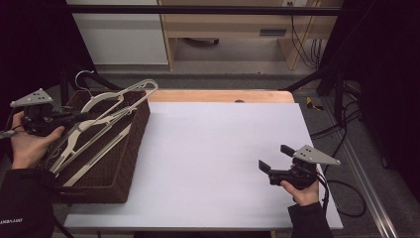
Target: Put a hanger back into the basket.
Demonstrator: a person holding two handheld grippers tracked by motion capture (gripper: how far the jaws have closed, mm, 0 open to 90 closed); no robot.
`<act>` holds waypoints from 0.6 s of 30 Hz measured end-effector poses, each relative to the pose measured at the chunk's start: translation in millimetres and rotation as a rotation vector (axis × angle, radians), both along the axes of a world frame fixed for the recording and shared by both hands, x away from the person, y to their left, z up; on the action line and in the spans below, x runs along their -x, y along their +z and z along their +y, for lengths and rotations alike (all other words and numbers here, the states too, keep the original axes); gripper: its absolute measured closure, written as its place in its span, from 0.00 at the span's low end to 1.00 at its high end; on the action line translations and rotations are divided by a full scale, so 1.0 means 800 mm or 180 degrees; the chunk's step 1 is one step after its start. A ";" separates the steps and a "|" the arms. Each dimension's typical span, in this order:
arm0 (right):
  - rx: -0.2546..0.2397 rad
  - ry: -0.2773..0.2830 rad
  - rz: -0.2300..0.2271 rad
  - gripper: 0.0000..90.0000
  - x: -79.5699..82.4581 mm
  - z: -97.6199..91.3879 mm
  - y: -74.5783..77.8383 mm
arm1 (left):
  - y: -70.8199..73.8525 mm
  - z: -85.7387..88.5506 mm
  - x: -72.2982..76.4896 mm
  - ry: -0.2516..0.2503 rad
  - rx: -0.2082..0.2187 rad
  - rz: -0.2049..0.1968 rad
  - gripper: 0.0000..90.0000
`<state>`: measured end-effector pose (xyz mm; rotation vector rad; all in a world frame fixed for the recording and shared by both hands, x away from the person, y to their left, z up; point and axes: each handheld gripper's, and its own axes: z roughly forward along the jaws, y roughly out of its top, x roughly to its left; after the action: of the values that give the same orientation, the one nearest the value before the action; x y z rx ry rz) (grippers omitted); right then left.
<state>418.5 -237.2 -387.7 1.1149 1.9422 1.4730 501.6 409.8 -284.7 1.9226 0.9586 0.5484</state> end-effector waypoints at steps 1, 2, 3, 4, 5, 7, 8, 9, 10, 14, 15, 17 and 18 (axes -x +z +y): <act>0.0001 -0.0001 0.0000 0.05 0.000 0.000 0.000 | -0.001 0.004 0.000 0.0008 -0.0002 -0.0002 0.97; 0.0002 0.0003 0.0006 0.05 0.000 0.000 0.000 | -0.001 0.008 0.000 0.0025 -0.0008 -0.0017 0.96; 0.0007 -0.0002 0.0005 0.05 0.000 0.000 0.000 | -0.002 0.012 0.001 0.0046 0.0000 -0.0025 0.96; 0.0009 -0.0004 0.0000 0.05 0.000 0.000 0.000 | -0.002 0.015 0.001 0.0066 0.0000 -0.0031 0.96; 0.0008 -0.0004 0.0001 0.05 0.000 0.000 -0.001 | -0.003 0.019 0.002 0.0070 0.0016 -0.0023 0.96; 0.0011 -0.0005 0.0003 0.05 0.000 0.000 0.000 | -0.004 0.027 0.003 0.0097 0.0021 -0.0019 0.96; 0.0005 -0.0003 0.0002 0.05 0.000 0.000 0.000 | -0.006 0.030 0.004 0.0101 0.0022 -0.0011 0.96; 0.0003 -0.0009 0.0000 0.05 0.000 0.000 0.000 | -0.007 0.032 0.004 0.0122 0.0007 -0.0012 0.96; 0.0004 -0.0008 -0.0005 0.05 0.000 -0.001 0.000 | -0.008 0.035 0.005 0.0126 0.0003 -0.0001 0.96; 0.0006 -0.0004 -0.0012 0.04 0.000 -0.002 0.000 | -0.014 0.045 0.007 0.0163 -0.0010 0.0019 0.96; 0.0005 -0.0004 -0.0009 0.04 0.000 -0.002 0.000 | -0.015 0.047 0.008 0.0168 -0.0018 0.0031 0.96; 0.0006 -0.0017 0.0003 0.04 -0.001 -0.001 0.000 | -0.018 0.051 0.009 0.0172 -0.0059 0.0056 0.96; 0.0010 -0.0015 0.0008 0.04 -0.001 -0.001 -0.001 | -0.020 0.053 0.010 0.0186 -0.0081 0.0077 0.96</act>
<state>419.0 -237.9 -388.2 1.1198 1.9418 1.4661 493.6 452.6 -300.5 1.9328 1.0304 0.5749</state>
